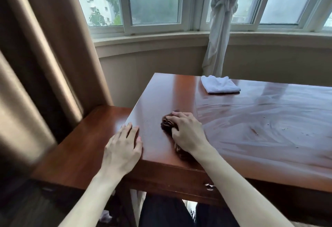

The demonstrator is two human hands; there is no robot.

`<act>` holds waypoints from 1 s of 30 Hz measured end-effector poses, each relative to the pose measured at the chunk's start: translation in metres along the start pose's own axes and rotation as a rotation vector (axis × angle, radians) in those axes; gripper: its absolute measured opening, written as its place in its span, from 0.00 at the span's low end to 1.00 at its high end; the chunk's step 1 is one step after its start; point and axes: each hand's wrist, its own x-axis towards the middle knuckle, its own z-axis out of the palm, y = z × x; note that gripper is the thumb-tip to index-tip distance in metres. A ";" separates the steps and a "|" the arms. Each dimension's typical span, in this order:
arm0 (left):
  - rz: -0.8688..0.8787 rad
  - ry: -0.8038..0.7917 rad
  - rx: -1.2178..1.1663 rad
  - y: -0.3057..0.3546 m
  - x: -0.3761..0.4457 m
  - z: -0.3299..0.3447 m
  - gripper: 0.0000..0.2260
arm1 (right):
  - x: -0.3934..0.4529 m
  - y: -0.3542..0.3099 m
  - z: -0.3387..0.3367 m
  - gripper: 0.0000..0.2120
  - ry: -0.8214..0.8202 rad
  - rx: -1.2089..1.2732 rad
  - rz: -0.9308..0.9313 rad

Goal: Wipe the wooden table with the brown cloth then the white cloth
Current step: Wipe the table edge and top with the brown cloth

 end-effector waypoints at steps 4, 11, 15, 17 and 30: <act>-0.001 0.011 0.005 0.003 -0.001 -0.002 0.28 | -0.044 -0.002 -0.005 0.26 -0.179 0.176 -0.329; -0.017 -0.023 -0.026 0.001 0.002 -0.003 0.26 | -0.008 -0.008 0.006 0.25 -0.045 0.037 -0.189; -0.092 -0.118 -0.178 0.003 0.025 -0.014 0.28 | 0.000 0.007 0.003 0.27 -0.139 0.160 -0.262; -0.157 -0.125 -0.241 0.010 0.041 -0.021 0.27 | 0.029 0.009 0.003 0.25 -0.046 0.132 -0.075; 0.003 -0.059 -0.103 0.036 0.183 0.038 0.28 | 0.177 0.070 0.028 0.19 -0.050 0.032 0.066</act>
